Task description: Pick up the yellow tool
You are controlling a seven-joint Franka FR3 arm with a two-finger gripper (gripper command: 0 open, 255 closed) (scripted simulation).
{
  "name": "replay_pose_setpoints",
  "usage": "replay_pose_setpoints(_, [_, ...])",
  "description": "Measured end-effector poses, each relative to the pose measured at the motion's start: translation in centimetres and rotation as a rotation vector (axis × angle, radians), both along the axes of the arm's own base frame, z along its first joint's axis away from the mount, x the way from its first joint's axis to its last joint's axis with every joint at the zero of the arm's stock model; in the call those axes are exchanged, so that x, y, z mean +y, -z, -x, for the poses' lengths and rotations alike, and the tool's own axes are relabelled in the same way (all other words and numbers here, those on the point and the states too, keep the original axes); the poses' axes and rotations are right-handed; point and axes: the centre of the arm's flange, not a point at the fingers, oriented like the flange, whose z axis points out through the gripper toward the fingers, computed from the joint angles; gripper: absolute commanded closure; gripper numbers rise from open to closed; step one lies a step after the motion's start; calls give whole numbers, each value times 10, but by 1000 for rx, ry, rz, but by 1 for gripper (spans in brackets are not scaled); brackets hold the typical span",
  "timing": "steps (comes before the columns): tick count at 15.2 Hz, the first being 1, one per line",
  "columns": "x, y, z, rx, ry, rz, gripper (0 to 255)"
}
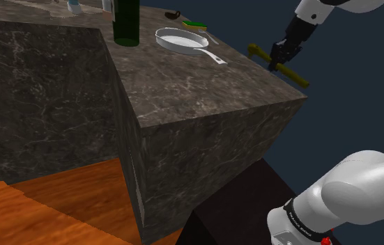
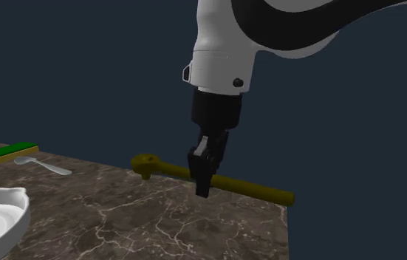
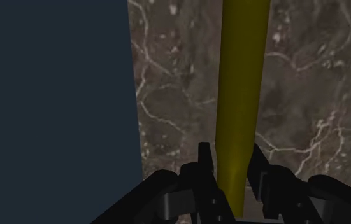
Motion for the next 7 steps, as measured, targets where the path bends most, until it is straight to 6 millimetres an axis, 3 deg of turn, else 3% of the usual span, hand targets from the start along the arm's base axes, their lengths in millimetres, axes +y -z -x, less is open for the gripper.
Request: replay_pose_setpoints(7, [-1,-35,0,0,0,0,255])
